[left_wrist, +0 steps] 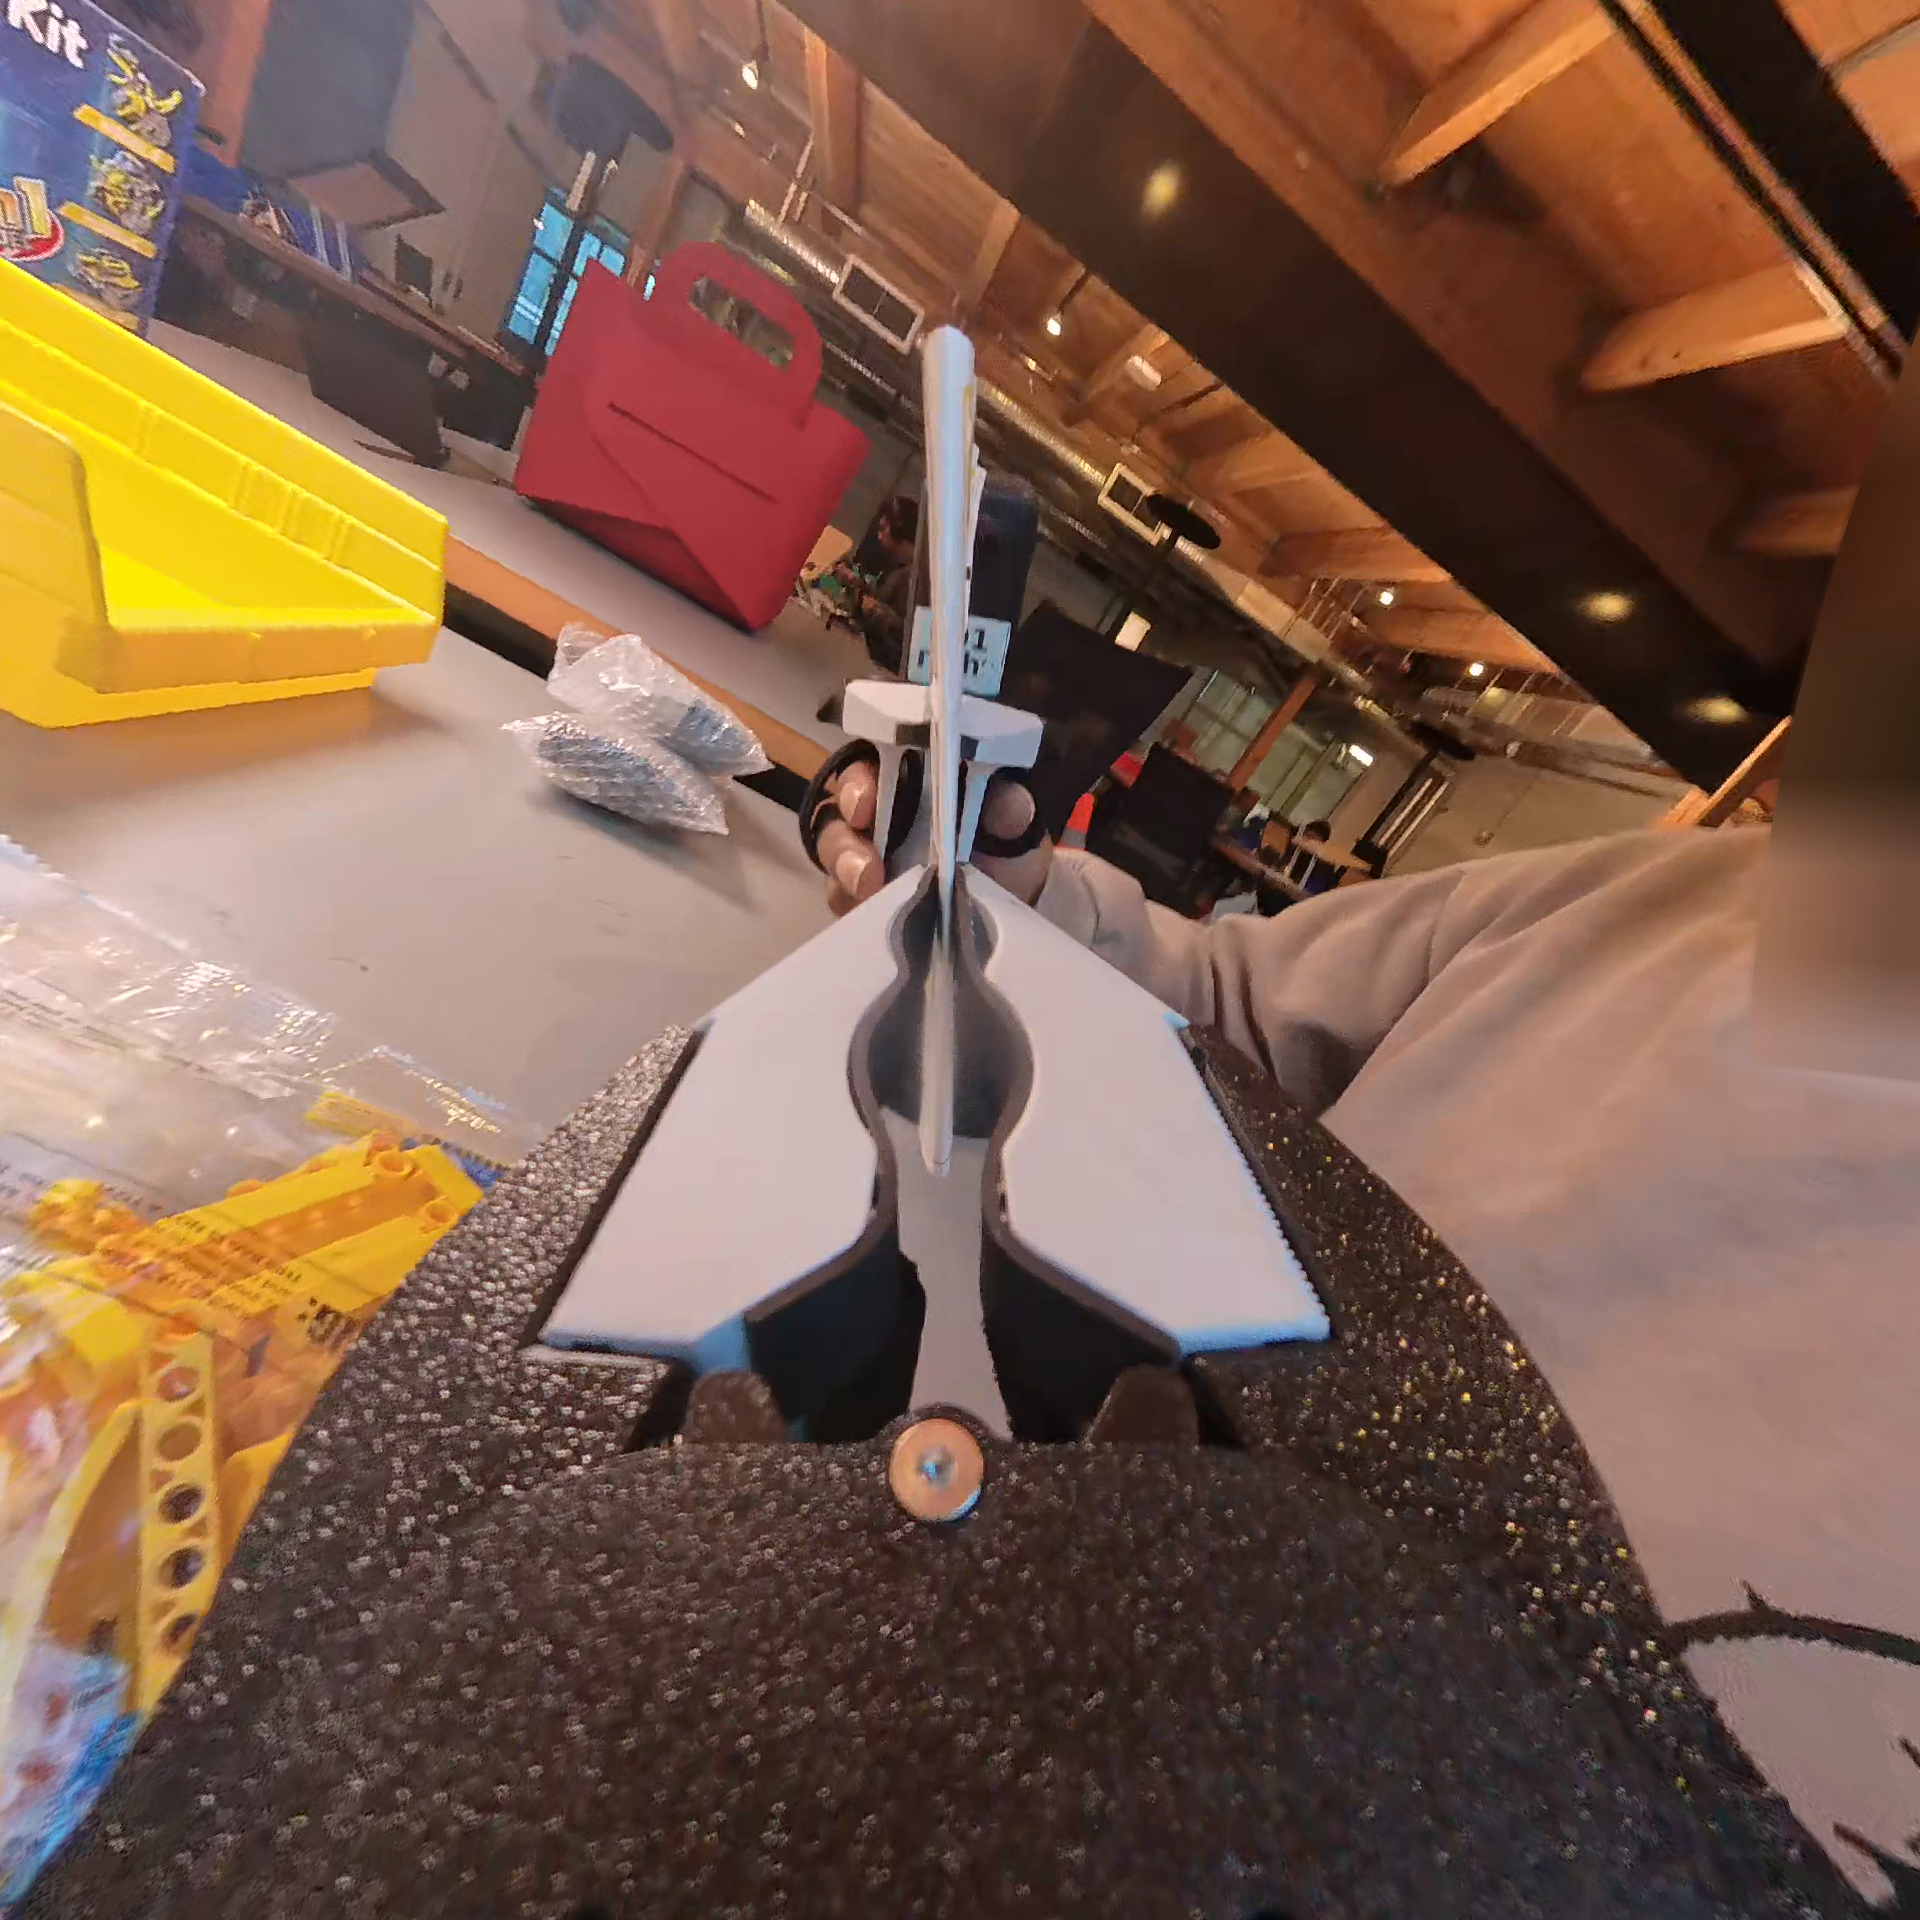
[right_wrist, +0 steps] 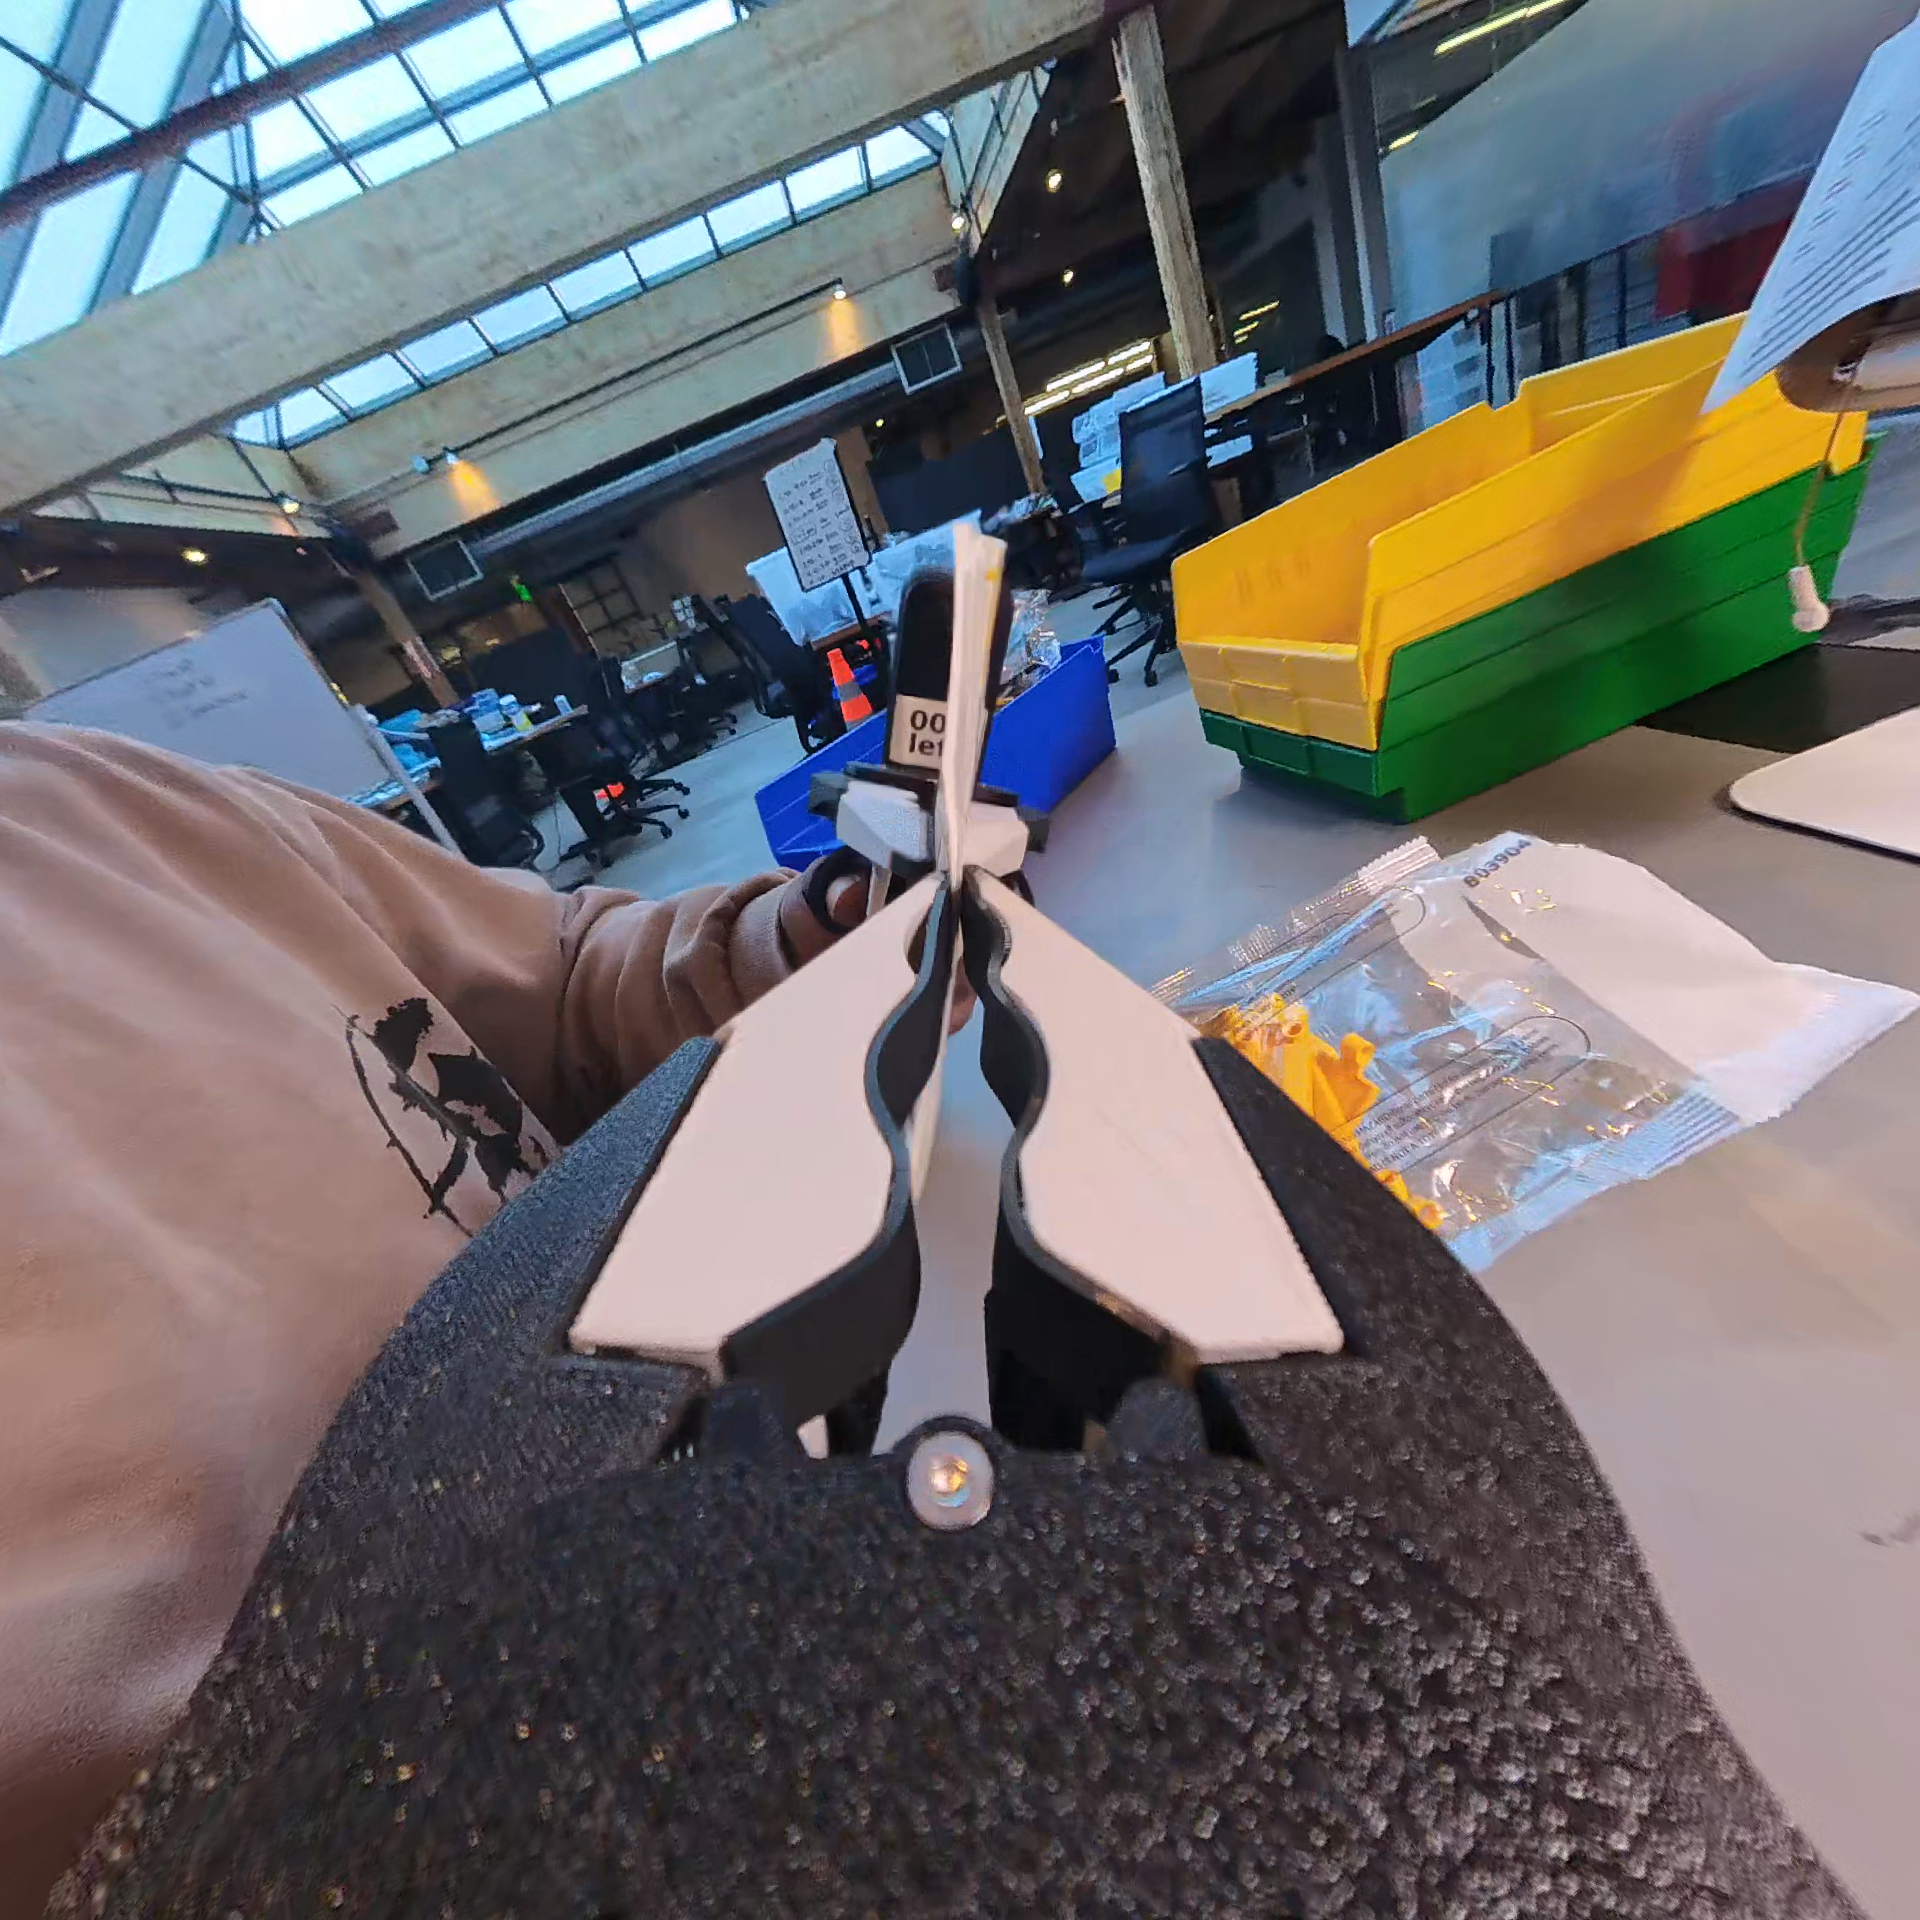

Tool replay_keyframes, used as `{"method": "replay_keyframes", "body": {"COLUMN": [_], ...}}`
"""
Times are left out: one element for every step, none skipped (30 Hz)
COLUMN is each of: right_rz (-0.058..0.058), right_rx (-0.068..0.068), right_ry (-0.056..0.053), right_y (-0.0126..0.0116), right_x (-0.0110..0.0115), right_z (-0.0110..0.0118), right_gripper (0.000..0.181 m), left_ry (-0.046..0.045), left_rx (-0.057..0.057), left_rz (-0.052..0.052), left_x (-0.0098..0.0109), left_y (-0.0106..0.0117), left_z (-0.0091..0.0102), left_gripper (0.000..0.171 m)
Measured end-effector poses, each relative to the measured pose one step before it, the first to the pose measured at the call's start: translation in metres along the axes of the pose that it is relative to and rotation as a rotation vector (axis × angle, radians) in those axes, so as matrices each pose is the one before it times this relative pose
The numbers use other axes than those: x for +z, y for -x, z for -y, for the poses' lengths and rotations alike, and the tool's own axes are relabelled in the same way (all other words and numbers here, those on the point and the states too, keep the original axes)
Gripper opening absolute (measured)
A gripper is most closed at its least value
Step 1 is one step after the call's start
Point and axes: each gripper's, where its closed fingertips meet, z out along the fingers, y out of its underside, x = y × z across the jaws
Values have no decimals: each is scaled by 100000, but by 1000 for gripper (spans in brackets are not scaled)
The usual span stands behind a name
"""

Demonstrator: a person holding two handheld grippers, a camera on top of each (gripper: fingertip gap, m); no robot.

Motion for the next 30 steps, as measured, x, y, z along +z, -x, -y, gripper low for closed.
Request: {"method": "replay_keyframes", "body": {"right_rz": [1247,176,-239,-280,-2127,-2918,-412,1039,487,1716,2659,2006,917,1487,1866,225,683,872,-137,-1853,-1251,531,412,1531,2146,1815,2162,3143,3369,6011], "right_rx": [-1458,-3239,-5842,-8683,-10854,-10989,-8998,-6619,-4494,-2454,-629,1052,1404,1410,528,-1211,-2022,-1507,-1235,-1611,-1471,25,2573,4052,5280,6515,7288,8083,10332,12141], "right_ry": [2529,3233,3303,3278,4155,4294,3901,4012,3888,4171,3703,4503,4630,3294,1938,1935,1537,415,491,1989,3270,2878,2939,2662,1796,1808,2742,2158,821,948], "right_y": [64,40,138,297,171,146,552,799,730,921,1065,907,703,807,925,740,878,880,648,258,205,308,99,106,107,-65,-116,-54,-132,130], "right_x": [90,38,-17,-48,-52,-40,-3,27,37,15,21,44,51,57,55,76,110,147,181,206,192,204,229,230,181,150,176,164,146,147], "right_z": [-279,-374,-393,-439,-588,-685,-738,-859,-933,-1037,-969,-1043,-984,-639,-269,-110,66,274,197,-143,-440,-455,-500,-445,-236,-178,-355,-254,-89,-119], "right_gripper": [0,0,0,0,0,0,0,0,0,0,0,0,8,17,18,19,19,19,19,18,9,2,0,0,0,0,0,0,0,0], "left_ry": [3575,3560,2892,2374,3135,4644,5674,5716,5851,5431,5631,5581,4802,3048,1708,2470,3596,3690,1696,353,893,1368,99,375,1321,106,-102,939,180,-684], "left_rx": [1994,2573,4376,5831,6247,6495,7271,8179,8876,9147,8376,7259,6591,5241,3201,1925,1540,974,-185,-2018,-4347,-6067,-7113,-8966,-10699,-10400,-10612,-11418,-11161,-9106], "left_rz": [277,1420,2717,2346,904,157,652,1555,1185,-117,-1257,-21,604,-456,-367,93,-185,-808,-756,-1342,-2122,-2415,-2441,-4118,-4427,-2743,-2533,-3523,-1967,-3238], "left_x": [-267,-283,-275,-219,-58,113,231,322,336,368,441,481,468,410,342,304,279,252,177,106,124,127,96,124,180,126,124,146,114,121], "left_y": [27,156,237,61,-251,-414,-423,-397,-581,-913,-1167,-1013,-895,-1012,-873,-618,-508,-472,-370,-335,-254,-153,-42,-141,-38,254,355,332,627,419], "left_z": [-242,-173,-89,-47,-193,-496,-768,-897,-996,-942,-905,-824,-695,-402,-135,-255,-449,-470,-191,-25,-151,-255,-114,-177,-271,-122,-114,-161,8,155], "left_gripper": [4,12,16,18,18,15,8,5,0,0,0,0,0,0,0,0,0,0,0,0,0,0,0,0,0,0,0,0,0,0]}}
